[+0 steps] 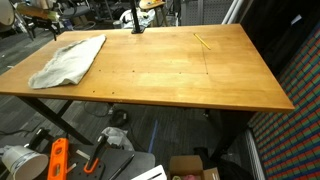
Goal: Fold the white towel on the table in half.
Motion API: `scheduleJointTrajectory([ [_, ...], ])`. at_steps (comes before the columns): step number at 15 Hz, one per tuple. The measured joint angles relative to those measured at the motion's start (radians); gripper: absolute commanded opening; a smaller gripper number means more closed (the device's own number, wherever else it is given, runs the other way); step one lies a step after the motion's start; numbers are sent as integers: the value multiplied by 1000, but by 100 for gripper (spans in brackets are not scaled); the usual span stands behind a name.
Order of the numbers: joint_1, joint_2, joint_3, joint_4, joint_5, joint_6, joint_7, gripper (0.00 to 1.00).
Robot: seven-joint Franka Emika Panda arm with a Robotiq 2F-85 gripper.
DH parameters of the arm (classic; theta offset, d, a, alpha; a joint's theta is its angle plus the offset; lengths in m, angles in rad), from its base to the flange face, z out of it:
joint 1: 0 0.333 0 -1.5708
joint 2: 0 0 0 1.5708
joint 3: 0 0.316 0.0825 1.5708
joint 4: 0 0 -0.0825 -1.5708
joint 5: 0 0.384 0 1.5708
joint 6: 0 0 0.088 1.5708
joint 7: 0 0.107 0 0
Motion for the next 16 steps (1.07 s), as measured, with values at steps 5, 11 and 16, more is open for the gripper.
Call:
scheduleJointTrajectory([
  [5, -8, -11, -82, 4, -74, -28, 34, 100],
  [11, -17, 2, -112, 1, -75, -85, 51, 100],
  [16, -17, 16, -132, -1, -75, -88, 66, 100],
])
